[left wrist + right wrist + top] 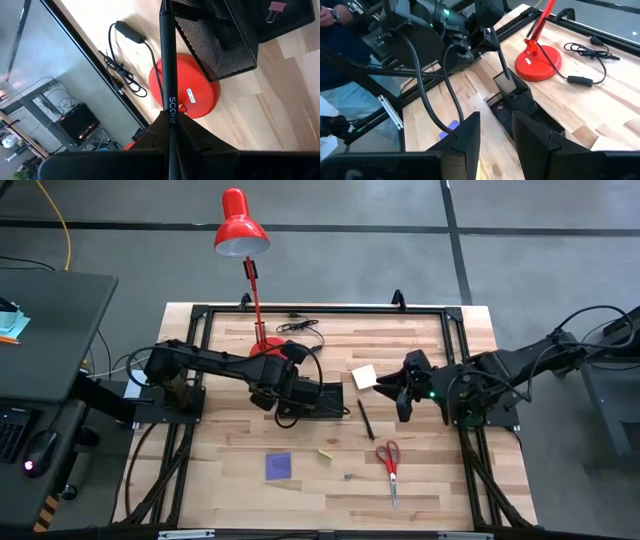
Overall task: Pick and place office supplies into organizer
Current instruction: Put the pen into the desk organizer
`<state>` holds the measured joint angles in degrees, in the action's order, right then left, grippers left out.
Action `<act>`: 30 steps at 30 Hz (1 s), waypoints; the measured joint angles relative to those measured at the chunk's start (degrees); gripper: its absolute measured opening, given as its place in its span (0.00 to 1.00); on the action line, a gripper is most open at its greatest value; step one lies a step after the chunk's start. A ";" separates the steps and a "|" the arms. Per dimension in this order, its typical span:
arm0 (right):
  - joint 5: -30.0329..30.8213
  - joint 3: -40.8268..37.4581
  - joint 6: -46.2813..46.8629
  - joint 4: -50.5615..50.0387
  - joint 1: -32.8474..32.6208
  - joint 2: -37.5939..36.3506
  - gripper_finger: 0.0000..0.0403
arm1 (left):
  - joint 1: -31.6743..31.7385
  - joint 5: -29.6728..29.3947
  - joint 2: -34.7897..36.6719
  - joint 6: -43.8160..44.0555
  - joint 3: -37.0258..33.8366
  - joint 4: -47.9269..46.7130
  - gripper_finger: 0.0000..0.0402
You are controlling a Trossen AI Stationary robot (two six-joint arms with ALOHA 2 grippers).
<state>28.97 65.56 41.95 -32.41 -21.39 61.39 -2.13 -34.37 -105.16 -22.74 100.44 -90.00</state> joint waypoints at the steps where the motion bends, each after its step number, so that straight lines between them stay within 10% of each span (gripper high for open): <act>1: 0.02 0.00 0.00 0.07 0.00 -0.06 0.27 | 0.00 -0.10 0.00 -0.03 0.00 -0.02 0.00; 30: 6.27 0.00 -4.94 0.11 -0.02 -0.20 0.27 | -0.27 -7.10 0.00 -3.09 -0.02 -0.02 0.00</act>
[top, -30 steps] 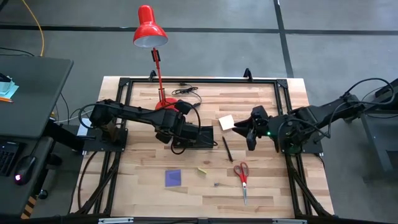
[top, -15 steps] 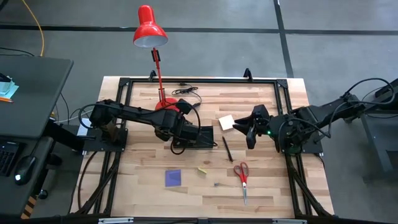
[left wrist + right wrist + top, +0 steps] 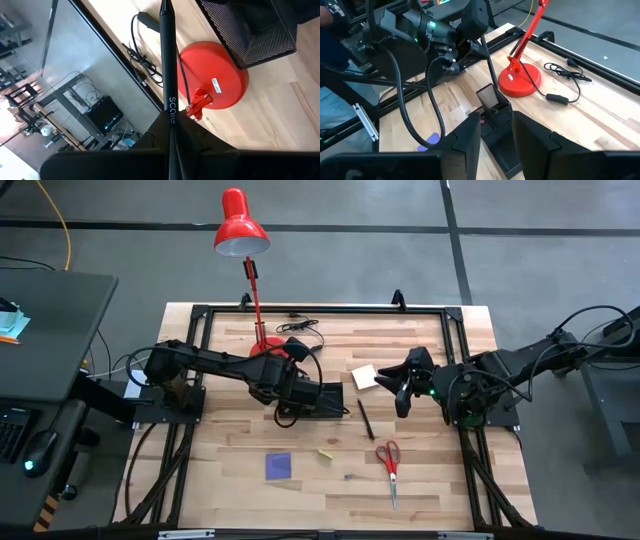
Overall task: Pick and place office supplies into organizer
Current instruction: Put the pen into the desk organizer
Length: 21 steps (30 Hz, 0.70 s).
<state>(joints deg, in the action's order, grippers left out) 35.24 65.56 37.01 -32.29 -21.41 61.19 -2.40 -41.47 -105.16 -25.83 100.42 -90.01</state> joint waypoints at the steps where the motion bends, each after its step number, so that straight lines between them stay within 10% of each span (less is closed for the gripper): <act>1: 0.20 0.00 0.00 0.02 0.00 0.00 0.27 | -0.22 -0.01 0.00 0.21 0.00 -0.01 0.00; 21: 2.56 0.00 -1.02 0.76 0.00 0.00 0.27 | -2.16 -3.16 0.28 5.28 -14.77 -0.01 0.00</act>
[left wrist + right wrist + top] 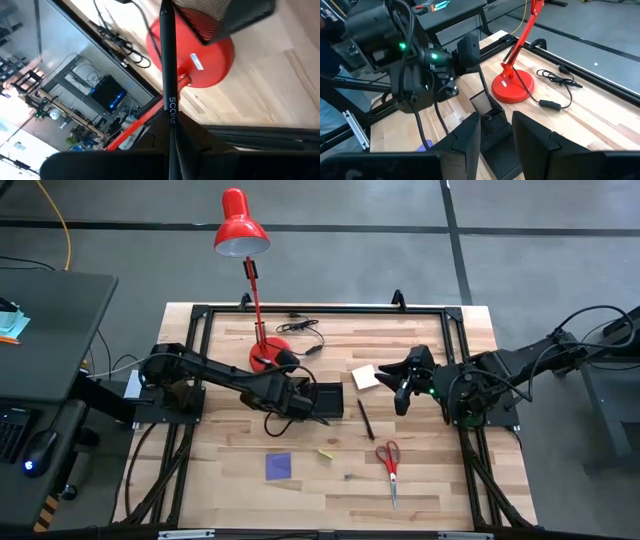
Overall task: Pick and place office supplies into organizer
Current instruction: Put the pen into the desk organizer
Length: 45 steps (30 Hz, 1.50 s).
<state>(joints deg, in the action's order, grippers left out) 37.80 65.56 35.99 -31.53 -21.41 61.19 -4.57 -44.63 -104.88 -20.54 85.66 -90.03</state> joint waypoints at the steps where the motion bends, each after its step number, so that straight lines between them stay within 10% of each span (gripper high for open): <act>1: -0.02 0.00 -0.05 0.16 0.00 0.00 0.27 | -0.02 0.01 0.00 -0.01 -0.58 0.01 0.00; 26: 0.90 0.00 -3.48 2.74 0.00 0.02 0.27 | -2.20 0.76 0.02 -5.37 -1.91 1.32 0.00; 45: 0.77 0.00 -3.48 3.11 0.00 0.02 0.27 | -2.20 0.64 0.02 -6.20 -1.89 3.48 0.18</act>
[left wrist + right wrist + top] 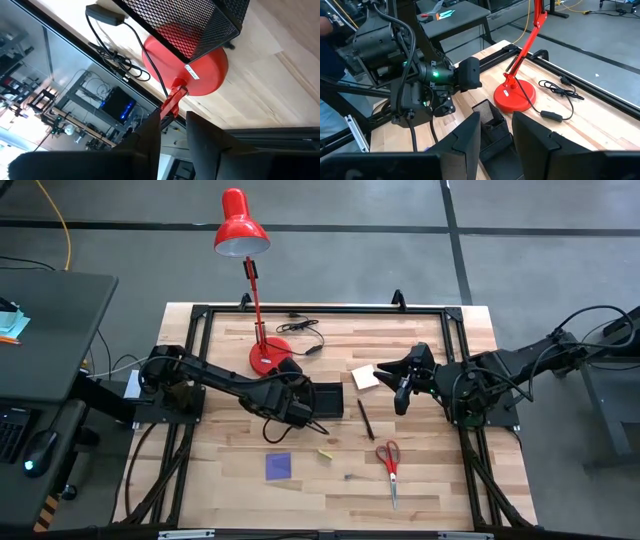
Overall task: Pick and place office supplies into organizer
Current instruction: Put the pen into the desk organizer
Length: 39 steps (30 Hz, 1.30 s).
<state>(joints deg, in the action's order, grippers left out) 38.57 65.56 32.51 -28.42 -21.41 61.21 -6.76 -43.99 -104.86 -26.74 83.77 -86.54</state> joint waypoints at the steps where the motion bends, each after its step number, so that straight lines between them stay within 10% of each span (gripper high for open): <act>1: 0.00 0.00 0.00 0.00 0.00 0.01 0.27 | 0.00 0.00 0.00 0.00 0.00 -0.04 0.18; 13: 0.02 0.00 0.02 0.00 -0.02 0.02 0.27 | 0.04 -0.64 -0.02 9.35 1.66 -1.14 0.14; 27: -9.21 -0.02 17.05 -3.38 0.15 -0.17 0.27 | -2.65 23.89 10.84 52.05 17.25 -0.62 0.01; 39: -20.07 -0.02 34.06 -17.96 0.56 8.23 0.27 | -22.30 11.54 16.92 72.44 17.59 9.70 0.02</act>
<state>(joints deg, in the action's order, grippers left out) 18.49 65.54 66.57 -46.39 -20.85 69.44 -29.06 -32.45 -87.94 45.70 101.35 -76.84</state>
